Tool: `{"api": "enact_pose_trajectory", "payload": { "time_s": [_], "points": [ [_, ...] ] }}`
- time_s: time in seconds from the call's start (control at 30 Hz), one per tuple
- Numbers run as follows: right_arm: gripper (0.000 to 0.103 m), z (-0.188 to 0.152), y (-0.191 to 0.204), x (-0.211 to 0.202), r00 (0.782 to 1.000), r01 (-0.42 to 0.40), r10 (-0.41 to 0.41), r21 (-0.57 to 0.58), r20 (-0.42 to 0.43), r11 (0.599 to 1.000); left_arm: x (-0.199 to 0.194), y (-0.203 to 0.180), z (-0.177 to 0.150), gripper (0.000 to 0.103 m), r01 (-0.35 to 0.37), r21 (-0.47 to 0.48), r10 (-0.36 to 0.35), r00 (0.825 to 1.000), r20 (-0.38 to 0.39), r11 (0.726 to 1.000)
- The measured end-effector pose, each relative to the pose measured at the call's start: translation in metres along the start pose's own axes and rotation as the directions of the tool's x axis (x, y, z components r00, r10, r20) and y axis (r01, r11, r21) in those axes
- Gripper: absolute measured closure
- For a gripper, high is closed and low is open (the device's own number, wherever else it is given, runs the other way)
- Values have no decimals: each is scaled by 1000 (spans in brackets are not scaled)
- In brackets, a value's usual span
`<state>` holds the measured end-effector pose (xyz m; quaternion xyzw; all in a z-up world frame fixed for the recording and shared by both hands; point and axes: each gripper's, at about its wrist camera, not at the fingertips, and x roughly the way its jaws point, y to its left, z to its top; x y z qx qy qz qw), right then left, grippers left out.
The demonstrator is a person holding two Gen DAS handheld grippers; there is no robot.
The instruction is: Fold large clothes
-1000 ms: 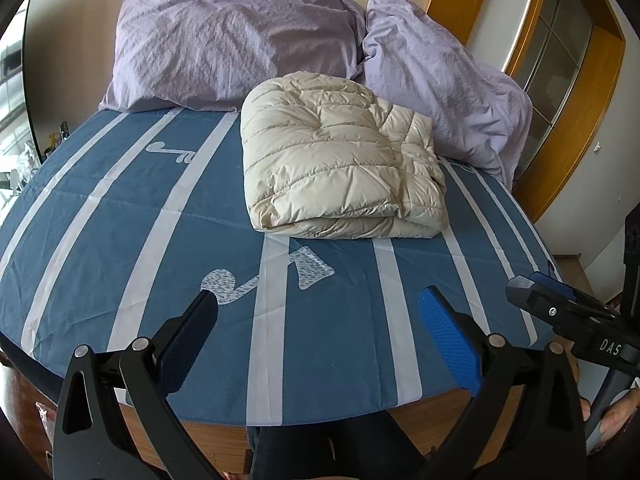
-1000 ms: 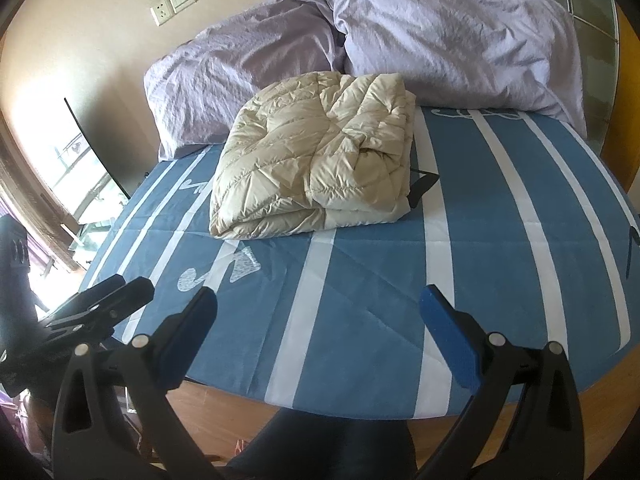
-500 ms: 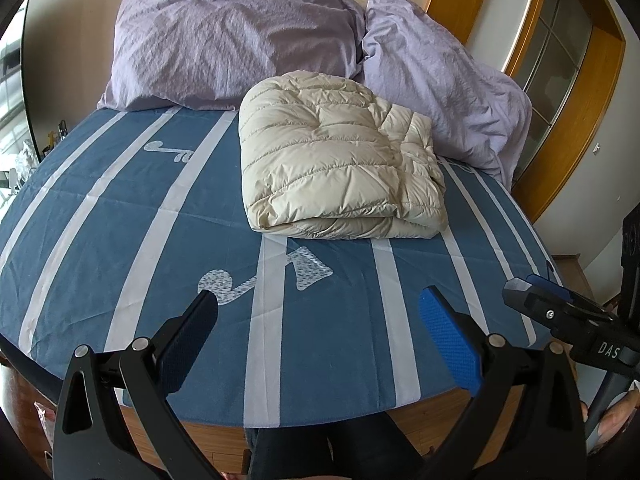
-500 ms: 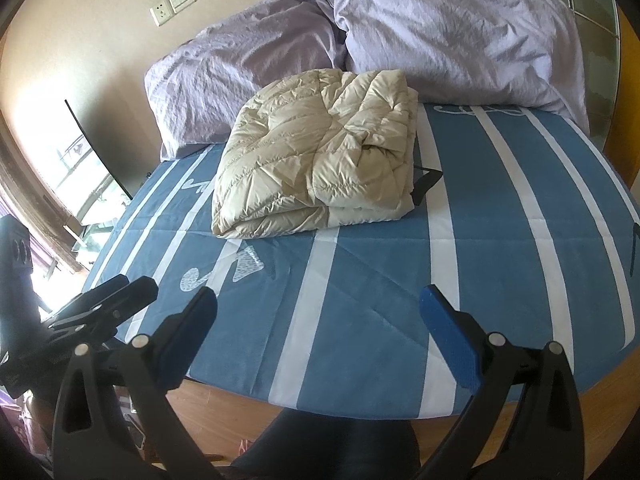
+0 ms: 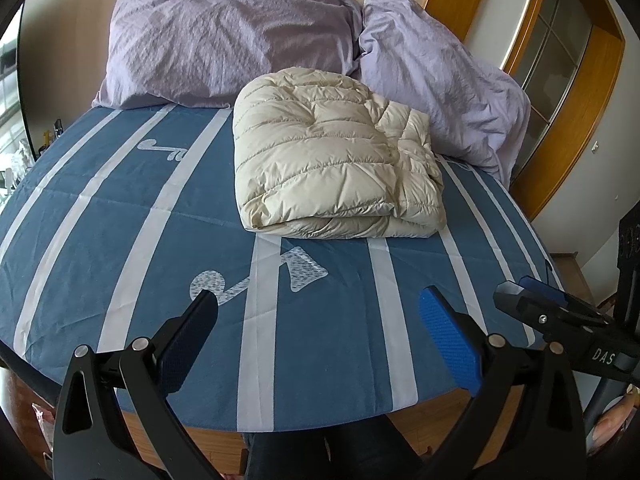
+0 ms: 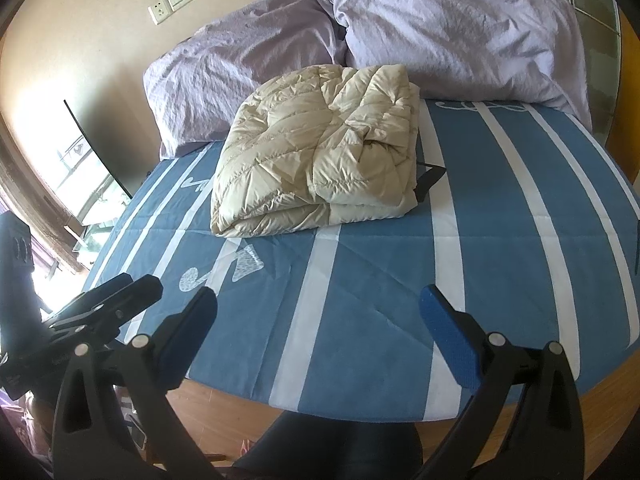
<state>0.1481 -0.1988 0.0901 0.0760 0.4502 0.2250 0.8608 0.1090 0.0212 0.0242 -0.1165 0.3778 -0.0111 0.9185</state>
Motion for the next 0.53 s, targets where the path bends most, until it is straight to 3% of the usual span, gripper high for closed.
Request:
{"api": "enact_pose_trajectory", "payload": {
  "time_s": [0.53],
  "points": [
    [2,-1,-4,1,1000,-2,2,3,-1,1000,6,-2,3,1,-2,-3,2,1000,-4,1000]
  ]
}}
